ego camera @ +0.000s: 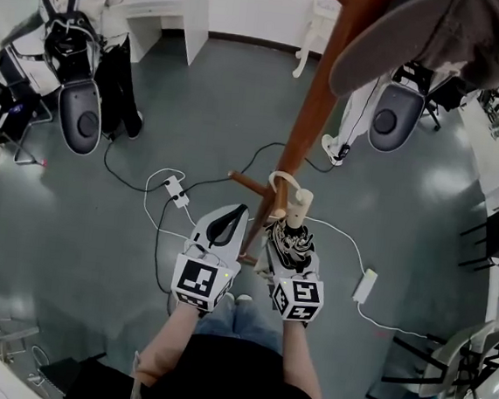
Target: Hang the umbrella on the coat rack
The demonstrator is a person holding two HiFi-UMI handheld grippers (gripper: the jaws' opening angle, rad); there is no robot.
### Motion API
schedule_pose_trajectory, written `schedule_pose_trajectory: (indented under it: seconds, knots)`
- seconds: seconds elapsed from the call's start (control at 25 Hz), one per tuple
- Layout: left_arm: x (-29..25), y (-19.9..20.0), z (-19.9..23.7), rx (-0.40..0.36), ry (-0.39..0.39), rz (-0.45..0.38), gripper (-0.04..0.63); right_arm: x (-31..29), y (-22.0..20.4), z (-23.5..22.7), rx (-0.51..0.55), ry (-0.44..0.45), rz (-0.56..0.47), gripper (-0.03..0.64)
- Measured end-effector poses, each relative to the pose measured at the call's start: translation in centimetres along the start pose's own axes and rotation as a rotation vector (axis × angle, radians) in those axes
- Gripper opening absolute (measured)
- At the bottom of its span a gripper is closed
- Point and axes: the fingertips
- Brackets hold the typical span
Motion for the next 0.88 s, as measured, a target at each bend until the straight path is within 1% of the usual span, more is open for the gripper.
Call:
schedule_pose_trajectory:
  seconds: [0.16,0.36,0.52,0.64,0.76,0.88]
  knots:
    - [0.5,-1.4,0.1,0.009,0.010,0.016,0.006,-0.4,-0.6,0.0,-0.003,0.003,-0.006,0.296]
    - [0.8,-1.8,0.1,0.011,0.014,0.012,0.006,-0.9,-2.9,0.0,0.025,0.009,0.055,0.299]
    - [1.1,-2.2,0.0,0.012,0.013,0.010,0.006,-1.4,-4.1,0.8,0.060,0.031,0.075,0.304]
    - [1.0,-2.3,0.1,0.012,0.015,0.007,0.006,-2.1,-4.6,1.4,0.070,0.058,0.093,0.319]
    - [0.8,-2.3,0.0,0.013,0.016,0.002,0.006,-2.6,-5.0,2.0,0.058,0.089,0.109,0.339]
    - [1.0,-2.2,0.1,0.013,0.017,0.000,0.006,-2.6,-5.2,2.4,0.050,0.093,0.112,0.363]
Point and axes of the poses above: the fingertips, and each gripper's own axes: x backward along the fingers, z to its left, y out of its top, and after that the axes turned 5 degrees about -x, right-handed
